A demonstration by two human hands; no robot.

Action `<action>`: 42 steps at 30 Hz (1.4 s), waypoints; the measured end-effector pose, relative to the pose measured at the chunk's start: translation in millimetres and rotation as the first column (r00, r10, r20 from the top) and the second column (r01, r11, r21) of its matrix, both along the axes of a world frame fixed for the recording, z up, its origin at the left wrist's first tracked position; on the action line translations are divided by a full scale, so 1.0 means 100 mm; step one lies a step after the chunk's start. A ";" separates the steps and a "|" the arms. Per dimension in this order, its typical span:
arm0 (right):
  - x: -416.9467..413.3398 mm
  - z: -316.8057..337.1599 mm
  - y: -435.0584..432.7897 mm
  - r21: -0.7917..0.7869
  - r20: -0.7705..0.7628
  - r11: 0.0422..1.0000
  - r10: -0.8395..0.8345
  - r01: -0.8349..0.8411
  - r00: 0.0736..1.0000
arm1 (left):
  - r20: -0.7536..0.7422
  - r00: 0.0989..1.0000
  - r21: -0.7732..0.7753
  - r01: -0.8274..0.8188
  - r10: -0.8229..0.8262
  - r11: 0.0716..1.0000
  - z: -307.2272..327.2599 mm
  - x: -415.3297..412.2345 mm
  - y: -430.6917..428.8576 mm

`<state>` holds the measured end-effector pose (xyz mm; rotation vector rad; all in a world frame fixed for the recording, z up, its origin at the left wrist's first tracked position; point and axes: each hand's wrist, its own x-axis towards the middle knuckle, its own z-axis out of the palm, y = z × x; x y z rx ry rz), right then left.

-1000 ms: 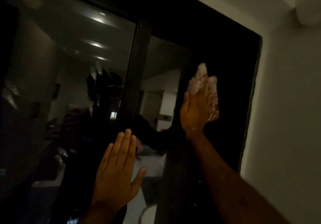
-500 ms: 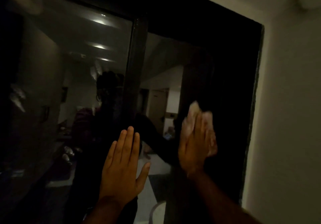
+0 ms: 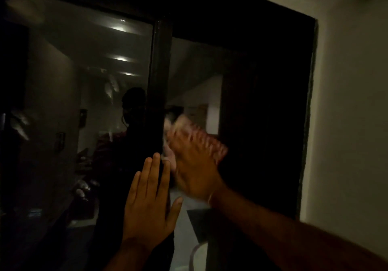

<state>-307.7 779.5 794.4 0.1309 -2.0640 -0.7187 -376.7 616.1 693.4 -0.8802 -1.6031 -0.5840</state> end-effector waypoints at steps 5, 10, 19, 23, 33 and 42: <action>0.05 -1.44 0.13 0.095 -0.030 0.994 0.065 -0.062 0.997 | 0.017 1.000 -0.009 -0.010 0.011 1.000 0.00 -0.03 0.03; 0.06 -1.48 0.03 -0.086 -0.070 0.995 0.050 -0.056 0.996 | 0.054 0.996 -0.086 -0.067 0.071 0.994 0.00 0.00 0.02; 0.57 -0.65 -0.51 -0.402 -0.189 0.908 -0.208 0.117 0.960 | 0.089 0.996 -0.206 0.034 -0.016 0.978 0.29 0.27 -0.87; 0.58 -0.13 -0.89 -0.623 -0.561 0.747 -0.219 -0.232 0.798 | -0.004 0.983 -0.088 -0.182 0.182 0.979 0.62 0.00 -1.76; -0.07 1.65 -1.95 -0.261 -0.550 0.796 0.342 -0.546 0.762 | 0.222 0.915 0.176 -0.377 0.337 0.909 1.23 -0.63 -3.28; -0.78 1.40 -2.00 0.077 -0.226 0.981 0.192 -0.179 0.955 | 0.137 0.949 0.220 -0.308 0.283 0.926 1.20 -0.85 -3.25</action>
